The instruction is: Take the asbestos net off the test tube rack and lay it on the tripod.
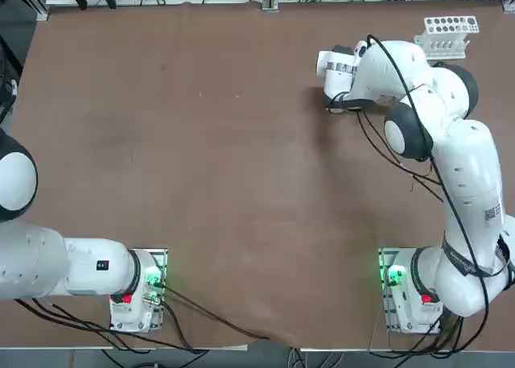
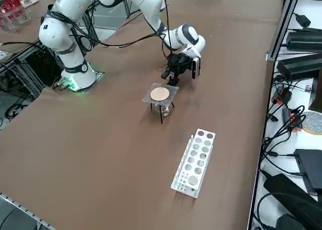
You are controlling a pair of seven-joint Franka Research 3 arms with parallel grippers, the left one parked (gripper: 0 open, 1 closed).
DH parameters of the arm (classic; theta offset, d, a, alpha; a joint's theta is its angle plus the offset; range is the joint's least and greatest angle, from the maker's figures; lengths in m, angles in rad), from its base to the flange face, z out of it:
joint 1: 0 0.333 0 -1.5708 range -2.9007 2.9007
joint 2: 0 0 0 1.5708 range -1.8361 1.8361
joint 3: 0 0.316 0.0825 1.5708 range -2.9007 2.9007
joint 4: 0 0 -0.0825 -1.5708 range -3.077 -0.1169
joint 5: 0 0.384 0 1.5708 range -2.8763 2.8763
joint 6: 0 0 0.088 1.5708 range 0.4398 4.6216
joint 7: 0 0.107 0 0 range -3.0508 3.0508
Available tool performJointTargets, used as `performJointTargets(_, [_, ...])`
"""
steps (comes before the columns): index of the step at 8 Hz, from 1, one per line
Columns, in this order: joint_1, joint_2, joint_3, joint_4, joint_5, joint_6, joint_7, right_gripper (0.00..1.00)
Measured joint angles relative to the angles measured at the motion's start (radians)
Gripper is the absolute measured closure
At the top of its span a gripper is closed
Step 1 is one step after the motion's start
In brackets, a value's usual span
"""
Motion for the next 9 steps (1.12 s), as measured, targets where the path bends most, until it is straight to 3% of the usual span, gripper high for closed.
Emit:
performJointTargets(4, [0.003,-0.061,-0.006,0.24,0.147,-0.011,-0.246,0.0])
performJointTargets(7, [-0.021,-0.184,-0.022,0.356,0.322,-0.044,-0.426,0.0])
performJointTargets(9, [-0.083,-0.285,-0.026,0.408,0.442,-0.055,-0.566,0.0])
